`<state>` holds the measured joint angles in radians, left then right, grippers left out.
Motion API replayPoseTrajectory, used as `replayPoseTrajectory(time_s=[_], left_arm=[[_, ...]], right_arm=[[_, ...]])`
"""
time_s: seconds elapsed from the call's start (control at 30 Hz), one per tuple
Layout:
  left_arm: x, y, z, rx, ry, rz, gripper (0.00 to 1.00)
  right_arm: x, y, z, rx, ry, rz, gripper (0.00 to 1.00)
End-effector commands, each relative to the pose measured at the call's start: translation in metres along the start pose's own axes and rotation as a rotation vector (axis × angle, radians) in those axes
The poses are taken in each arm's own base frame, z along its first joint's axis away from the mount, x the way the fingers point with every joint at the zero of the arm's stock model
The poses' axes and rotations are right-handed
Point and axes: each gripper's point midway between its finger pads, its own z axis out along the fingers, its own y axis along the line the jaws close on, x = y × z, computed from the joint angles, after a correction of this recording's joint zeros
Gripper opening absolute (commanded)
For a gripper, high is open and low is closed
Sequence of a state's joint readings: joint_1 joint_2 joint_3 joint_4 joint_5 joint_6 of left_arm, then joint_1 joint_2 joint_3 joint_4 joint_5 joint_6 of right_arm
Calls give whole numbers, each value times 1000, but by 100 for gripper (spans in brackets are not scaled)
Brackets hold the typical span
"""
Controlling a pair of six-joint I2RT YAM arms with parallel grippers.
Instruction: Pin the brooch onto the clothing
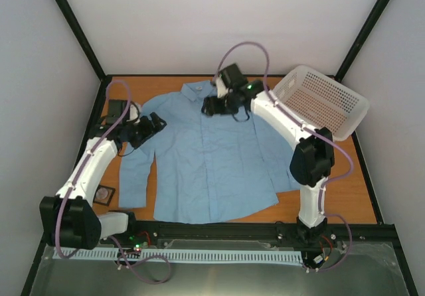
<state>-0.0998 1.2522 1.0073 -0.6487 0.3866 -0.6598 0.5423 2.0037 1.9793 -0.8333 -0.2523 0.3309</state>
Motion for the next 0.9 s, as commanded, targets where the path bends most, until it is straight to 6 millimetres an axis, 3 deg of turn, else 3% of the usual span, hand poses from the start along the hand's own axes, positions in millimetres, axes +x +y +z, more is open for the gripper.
replayPoseTrajectory(time_s=[0.0,0.17,0.3,0.43,0.6,0.77,0.87], left_arm=[[-4,63,-19,-179,-64,-158,100],[1,126,-43,-349,-124,-385,100],[20,169,-64,-587,-185,-584,100],[46,203,-68,-628,-259,-841,100],[45,220,-85,-599,-413,-1056,99],[82,243,-88,-737,-442,-1256,99],[85,250,-96,-783,-478,-1254,99]], right_arm=[[60,38,-15,-134,128,-9,74],[100,24,-18,-101,225,-27,74],[108,24,-21,-112,236,-44,74],[113,27,-17,-133,265,-39,74],[117,25,-18,-119,290,-53,74],[135,23,-11,-135,349,-15,77],[140,22,-7,-130,367,-8,77]])
